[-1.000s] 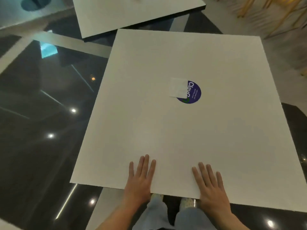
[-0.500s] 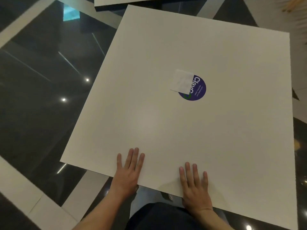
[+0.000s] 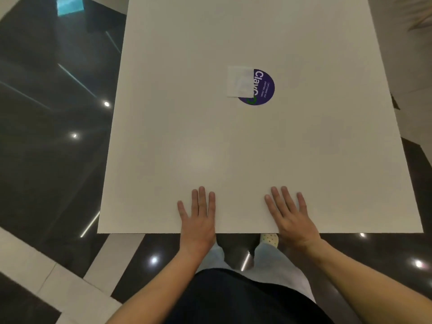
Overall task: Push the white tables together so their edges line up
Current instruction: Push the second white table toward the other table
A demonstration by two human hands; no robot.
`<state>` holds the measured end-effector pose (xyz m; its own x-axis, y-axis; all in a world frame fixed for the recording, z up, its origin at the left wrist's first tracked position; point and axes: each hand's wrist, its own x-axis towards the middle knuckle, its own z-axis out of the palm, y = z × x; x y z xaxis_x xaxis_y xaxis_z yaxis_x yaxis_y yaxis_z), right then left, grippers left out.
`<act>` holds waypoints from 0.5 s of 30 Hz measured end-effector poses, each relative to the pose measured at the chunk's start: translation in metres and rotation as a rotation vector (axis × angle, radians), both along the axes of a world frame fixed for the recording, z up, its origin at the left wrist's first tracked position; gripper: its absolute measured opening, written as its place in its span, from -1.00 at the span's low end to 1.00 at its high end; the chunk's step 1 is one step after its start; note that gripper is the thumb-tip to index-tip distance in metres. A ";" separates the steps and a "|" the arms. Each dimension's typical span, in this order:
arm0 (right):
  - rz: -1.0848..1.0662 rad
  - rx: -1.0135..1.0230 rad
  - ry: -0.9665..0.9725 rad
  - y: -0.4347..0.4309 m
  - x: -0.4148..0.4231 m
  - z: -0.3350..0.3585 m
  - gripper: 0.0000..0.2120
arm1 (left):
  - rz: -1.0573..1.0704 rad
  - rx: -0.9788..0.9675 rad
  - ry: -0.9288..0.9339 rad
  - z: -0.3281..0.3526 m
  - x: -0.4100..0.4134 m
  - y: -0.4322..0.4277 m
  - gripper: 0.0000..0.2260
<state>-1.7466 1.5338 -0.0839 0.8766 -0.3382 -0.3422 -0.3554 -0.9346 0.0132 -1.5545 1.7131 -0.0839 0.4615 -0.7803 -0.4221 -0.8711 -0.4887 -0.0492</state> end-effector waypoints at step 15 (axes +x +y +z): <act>0.274 -0.059 -0.061 -0.116 -0.061 -0.002 0.09 | 0.228 0.015 -0.046 -0.008 -0.100 -0.077 -0.09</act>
